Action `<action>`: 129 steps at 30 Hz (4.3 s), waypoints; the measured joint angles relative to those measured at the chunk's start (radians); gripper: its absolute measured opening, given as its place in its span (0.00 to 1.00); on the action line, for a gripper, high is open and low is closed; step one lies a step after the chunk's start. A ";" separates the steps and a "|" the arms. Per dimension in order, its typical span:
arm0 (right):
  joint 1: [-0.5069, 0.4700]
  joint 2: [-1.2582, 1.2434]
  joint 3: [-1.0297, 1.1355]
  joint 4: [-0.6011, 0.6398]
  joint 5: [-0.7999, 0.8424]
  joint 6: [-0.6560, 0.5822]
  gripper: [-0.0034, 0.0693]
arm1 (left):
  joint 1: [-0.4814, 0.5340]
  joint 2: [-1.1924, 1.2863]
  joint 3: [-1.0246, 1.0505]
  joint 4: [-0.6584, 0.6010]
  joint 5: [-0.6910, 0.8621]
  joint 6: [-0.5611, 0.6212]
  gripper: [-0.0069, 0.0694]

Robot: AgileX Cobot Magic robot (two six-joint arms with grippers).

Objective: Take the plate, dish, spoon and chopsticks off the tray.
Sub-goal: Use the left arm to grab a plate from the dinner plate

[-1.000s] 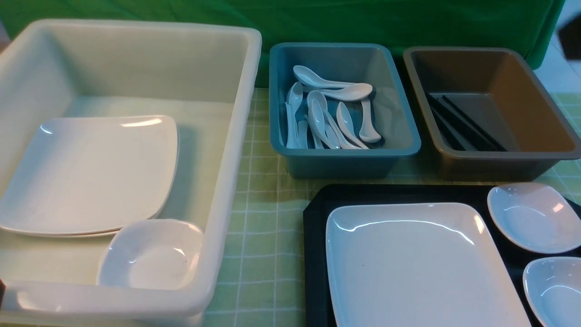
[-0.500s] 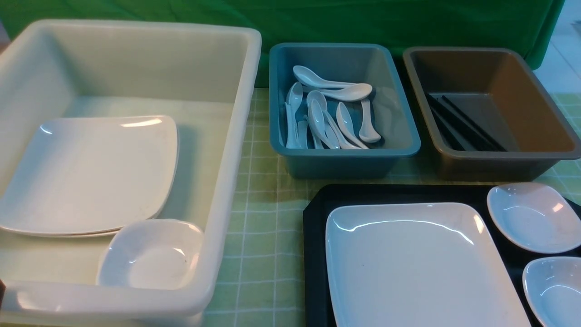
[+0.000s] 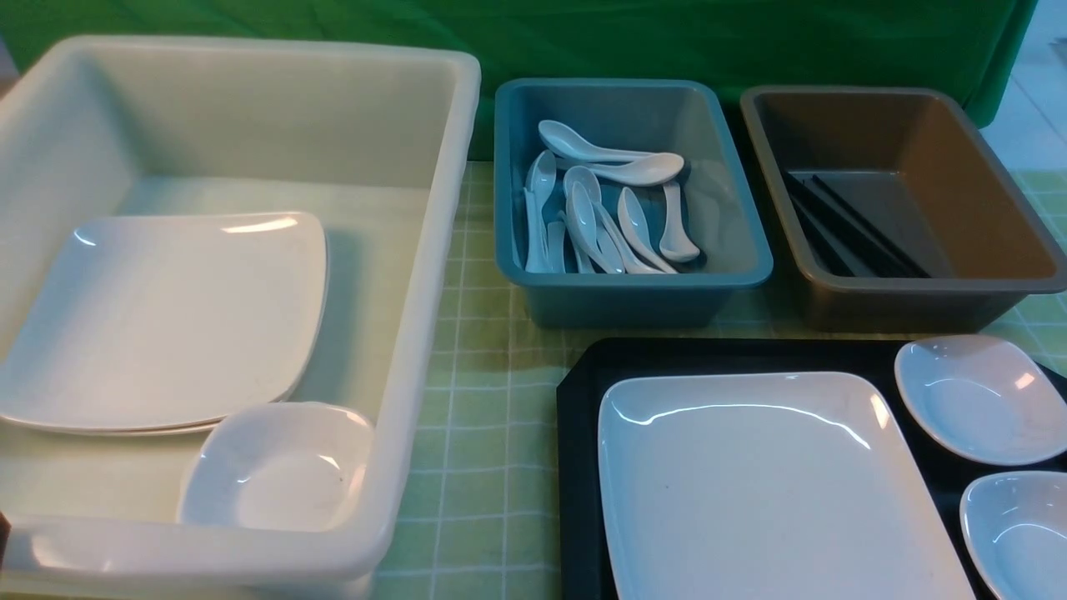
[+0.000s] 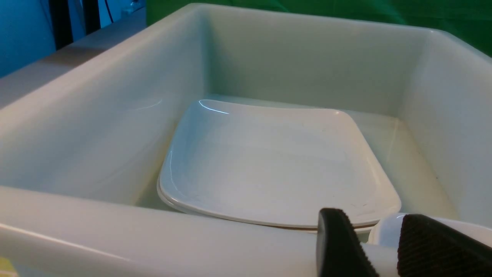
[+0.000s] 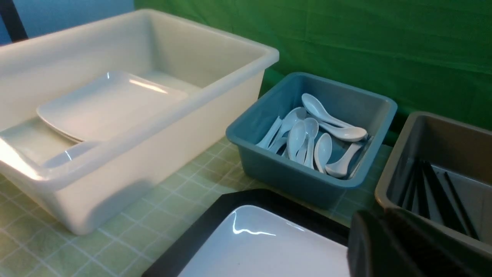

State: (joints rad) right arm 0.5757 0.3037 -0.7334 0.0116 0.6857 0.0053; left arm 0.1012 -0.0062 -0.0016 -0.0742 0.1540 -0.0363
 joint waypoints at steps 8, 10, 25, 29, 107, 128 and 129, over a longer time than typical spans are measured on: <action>0.000 0.000 0.000 0.000 -0.004 0.007 0.12 | 0.000 0.000 0.007 -0.755 -0.118 -0.349 0.38; 0.000 0.000 0.000 0.000 -0.004 0.007 0.13 | 0.000 0.000 0.008 -0.826 -0.134 -0.385 0.38; 0.000 0.000 0.000 0.000 -0.006 0.007 0.16 | 0.000 0.000 -0.002 -0.771 -0.235 -0.508 0.35; 0.000 0.000 0.000 0.000 -0.007 0.007 0.17 | 0.000 0.000 -0.134 -0.656 -0.119 -0.503 0.20; 0.001 0.001 0.000 0.000 0.034 -0.026 0.32 | -1.145 1.729 -0.889 -0.040 0.101 -1.274 0.50; 0.001 0.001 0.000 0.000 0.034 -0.026 0.35 | -1.145 1.820 -0.892 -0.026 -0.090 -1.358 0.26; 0.001 0.001 0.000 0.000 0.034 -0.026 0.35 | -1.145 1.820 -0.892 -0.026 -0.090 -1.360 0.25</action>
State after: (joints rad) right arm 0.5763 0.3045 -0.7334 0.0117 0.7198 -0.0211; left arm -1.0441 1.8141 -0.8937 -0.1001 0.0638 -1.3961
